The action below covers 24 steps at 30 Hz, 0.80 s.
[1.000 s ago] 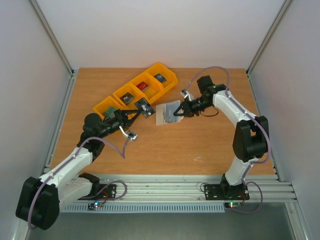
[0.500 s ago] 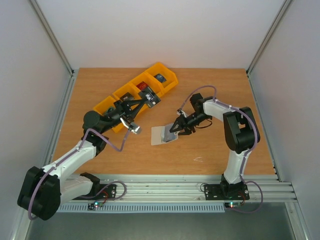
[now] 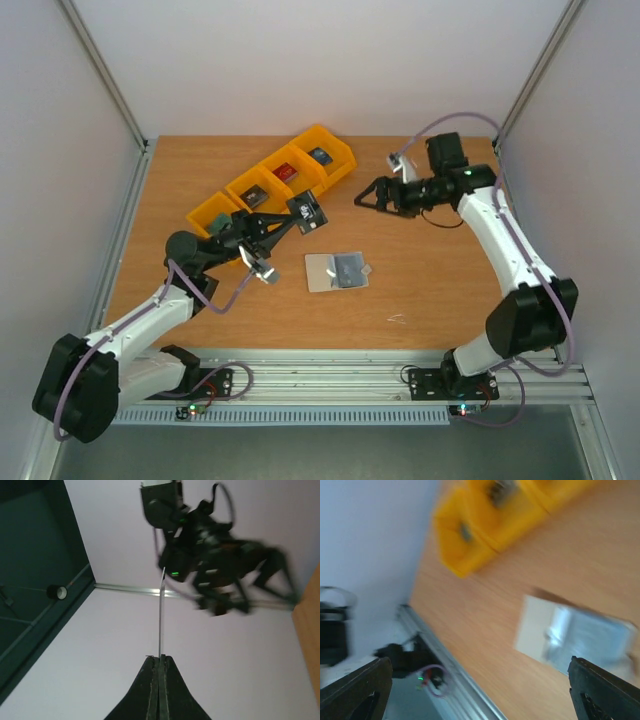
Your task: Take the credit cards out of the card holder
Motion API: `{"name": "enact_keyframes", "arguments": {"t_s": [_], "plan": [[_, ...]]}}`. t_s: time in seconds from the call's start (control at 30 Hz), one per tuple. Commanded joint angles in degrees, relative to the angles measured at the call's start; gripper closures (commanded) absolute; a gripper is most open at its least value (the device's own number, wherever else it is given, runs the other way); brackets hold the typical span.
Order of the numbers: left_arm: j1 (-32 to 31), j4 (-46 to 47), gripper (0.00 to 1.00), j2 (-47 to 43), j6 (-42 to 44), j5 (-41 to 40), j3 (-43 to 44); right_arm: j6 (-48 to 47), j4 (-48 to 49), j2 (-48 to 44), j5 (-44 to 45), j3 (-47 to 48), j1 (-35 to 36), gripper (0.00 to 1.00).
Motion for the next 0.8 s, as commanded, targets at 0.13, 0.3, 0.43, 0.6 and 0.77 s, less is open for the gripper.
{"name": "enact_keyframes", "arguments": {"t_s": [0.13,0.3,0.43,0.6,0.77], "plan": [[-1.4,12.7,1.00,3.7,-4.9,8.9,-2.2,12.3,12.1,-3.3,-20.5,8.0,4.3,0.16],[-1.5,11.7,1.00,4.8,-1.5,9.6,-0.8,18.9,16.4,-2.9,-18.3,7.5,10.9,0.28],[-1.5,11.3,1.00,4.3,-1.2,10.0,-1.2,19.8,16.2,-2.4,-16.5,7.8,13.1,0.52],[-1.6,9.9,1.00,3.5,0.0,10.4,-1.7,21.0,15.1,-1.7,-14.6,7.0,13.5,0.56],[-1.8,9.1,1.00,3.1,1.3,10.4,-1.9,21.3,13.6,-0.1,-14.2,8.5,15.4,0.56]]}}
